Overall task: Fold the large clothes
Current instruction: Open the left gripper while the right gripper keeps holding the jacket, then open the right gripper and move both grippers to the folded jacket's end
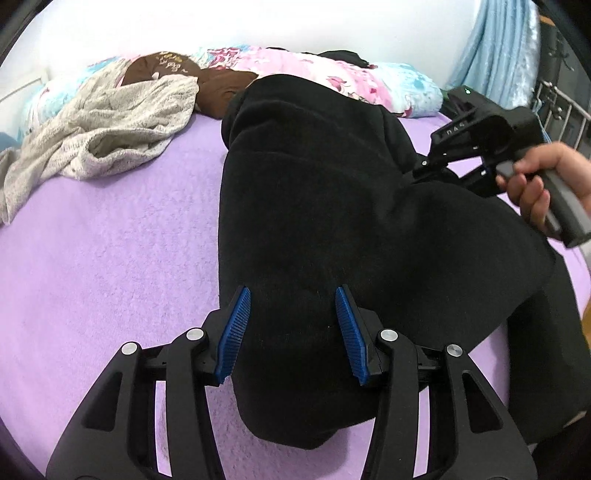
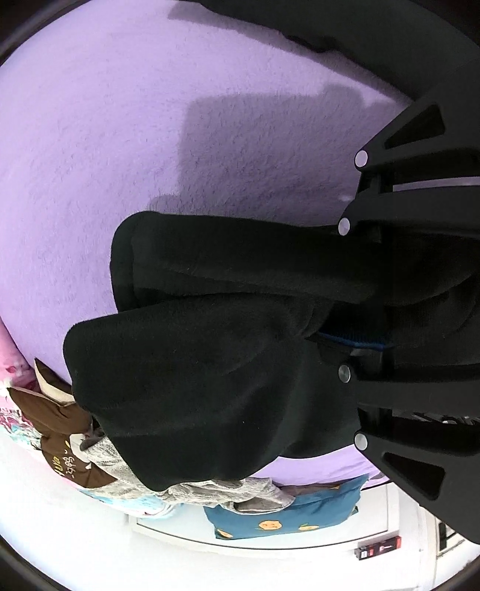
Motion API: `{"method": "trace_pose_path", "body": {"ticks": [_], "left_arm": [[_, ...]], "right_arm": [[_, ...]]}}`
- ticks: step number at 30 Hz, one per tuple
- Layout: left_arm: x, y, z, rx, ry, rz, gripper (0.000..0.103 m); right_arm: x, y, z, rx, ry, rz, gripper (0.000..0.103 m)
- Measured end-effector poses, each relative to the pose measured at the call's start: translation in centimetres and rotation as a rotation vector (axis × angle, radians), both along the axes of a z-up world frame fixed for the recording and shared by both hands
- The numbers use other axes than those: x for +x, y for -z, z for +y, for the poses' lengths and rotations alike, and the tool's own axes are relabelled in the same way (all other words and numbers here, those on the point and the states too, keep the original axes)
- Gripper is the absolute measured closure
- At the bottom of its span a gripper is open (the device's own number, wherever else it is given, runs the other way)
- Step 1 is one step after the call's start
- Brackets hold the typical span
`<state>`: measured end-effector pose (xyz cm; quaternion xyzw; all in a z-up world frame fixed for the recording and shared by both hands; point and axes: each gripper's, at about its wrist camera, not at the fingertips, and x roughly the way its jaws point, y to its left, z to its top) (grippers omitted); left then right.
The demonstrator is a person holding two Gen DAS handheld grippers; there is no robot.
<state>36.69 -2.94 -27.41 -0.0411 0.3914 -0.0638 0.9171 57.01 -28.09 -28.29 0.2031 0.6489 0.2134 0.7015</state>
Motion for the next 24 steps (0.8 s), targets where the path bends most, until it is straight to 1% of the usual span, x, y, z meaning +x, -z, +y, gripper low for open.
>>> {"method": "trace_pose_path", "body": {"ticks": [2,3,4,5,8,9,10,12,14,17,19,20,21,22,24], "left_arm": [[-0.2,-0.1,-0.1,0.003,0.0,0.003,0.057],[-0.1,-0.3,0.0,-0.004,-0.007,0.009,0.057],[-0.7,-0.4,-0.2,-0.007,-0.009,0.012,0.057],[-0.8,-0.6,-0.2,-0.013,-0.009,0.015,0.057],[-0.7,-0.9,0.3,-0.056,-0.014,0.033,0.057],[-0.7,-1.0,0.6,-0.073,-0.013,0.037,0.056],[-0.6,-1.2,0.7,-0.082,-0.01,0.046,0.055],[-0.6,-1.7,1.1,-0.11,-0.005,0.059,0.054],[-0.6,-2.4,1.7,-0.15,0.002,0.055,0.053],[-0.8,-3.6,2.7,-0.193,-0.001,0.04,0.046],[-0.8,-4.1,3.2,-0.193,-0.017,0.031,0.043],[-0.8,-4.2,3.4,-0.179,-0.025,0.029,0.043],[-0.7,-4.1,3.6,-0.166,-0.033,0.032,0.043],[-0.6,-3.8,3.7,-0.151,-0.039,0.042,0.043],[-0.4,-2.9,3.7,-0.122,-0.05,0.069,0.043]], "right_arm": [[-0.2,-0.6,-0.1,-0.027,0.001,-0.006,0.061],[-0.4,-1.4,-0.2,-0.066,0.006,-0.022,0.057],[-0.6,-2.1,-0.4,-0.109,0.006,-0.038,0.044],[-0.9,-3.1,-0.7,-0.154,0.009,-0.06,0.034],[-2.5,-7.3,-1.1,-0.2,0.008,-0.158,0.033],[-3.4,-8.7,-1.0,-0.201,-0.002,-0.195,0.032],[-4.1,-9.6,-0.9,-0.199,-0.011,-0.216,0.029],[-6.2,-11.5,-0.3,-0.171,-0.038,-0.25,0.028],[-8.0,-12.6,0.2,-0.144,-0.058,-0.273,0.028],[-10.5,-13.3,1.5,-0.097,-0.1,-0.292,0.028],[-12.0,-12.5,2.3,-0.068,-0.117,-0.277,0.028],[-12.5,-11.9,2.5,-0.068,-0.124,-0.269,0.028],[-12.9,-11.1,2.7,-0.09,-0.128,-0.267,0.028],[-13.4,-10.0,2.9,-0.16,-0.136,-0.283,0.028],[-14.6,-8.7,3.6,-0.342,-0.167,-0.368,0.028]]}}
